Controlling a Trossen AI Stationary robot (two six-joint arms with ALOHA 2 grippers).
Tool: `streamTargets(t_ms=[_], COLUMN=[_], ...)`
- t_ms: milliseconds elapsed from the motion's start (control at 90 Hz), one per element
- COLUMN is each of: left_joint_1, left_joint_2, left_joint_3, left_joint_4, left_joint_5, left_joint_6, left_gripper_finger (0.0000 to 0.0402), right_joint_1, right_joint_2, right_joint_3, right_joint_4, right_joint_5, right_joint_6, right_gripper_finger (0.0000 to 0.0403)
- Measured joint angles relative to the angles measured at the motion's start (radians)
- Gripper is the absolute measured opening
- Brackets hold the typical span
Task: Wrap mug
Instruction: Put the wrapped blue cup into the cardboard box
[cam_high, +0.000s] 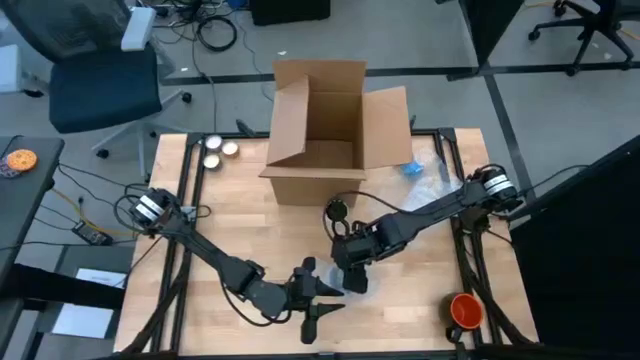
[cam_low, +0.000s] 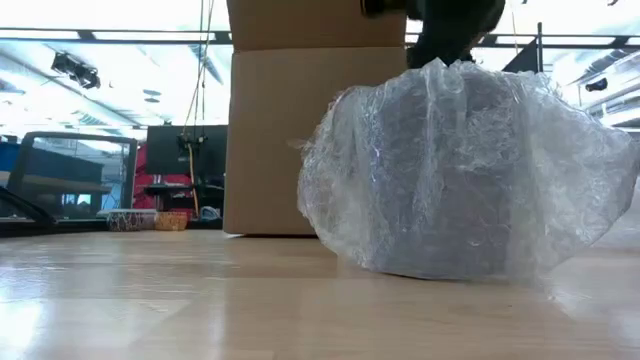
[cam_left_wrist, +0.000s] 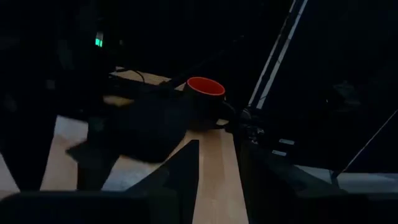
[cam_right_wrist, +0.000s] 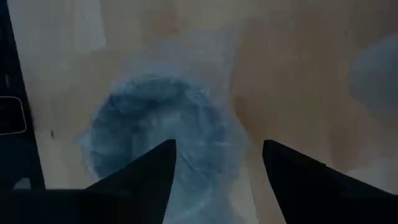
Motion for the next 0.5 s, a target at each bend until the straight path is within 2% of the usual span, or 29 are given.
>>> streamTargets(t_ms=[500], left_joint_1=[0.0], left_joint_2=[-0.001], left_joint_3=[0.0], left_joint_4=[0.007], left_joint_5=[0.0], left_joint_6=[0.0], left_gripper_finger=[0.0106], right_joint_1=[-0.022], right_joint_2=[0.121], right_joint_3=[-0.024], right_joint_4=[0.087], right_joint_5=[-0.093], right_joint_6=[-0.021], right_gripper_finger=[0.0219])
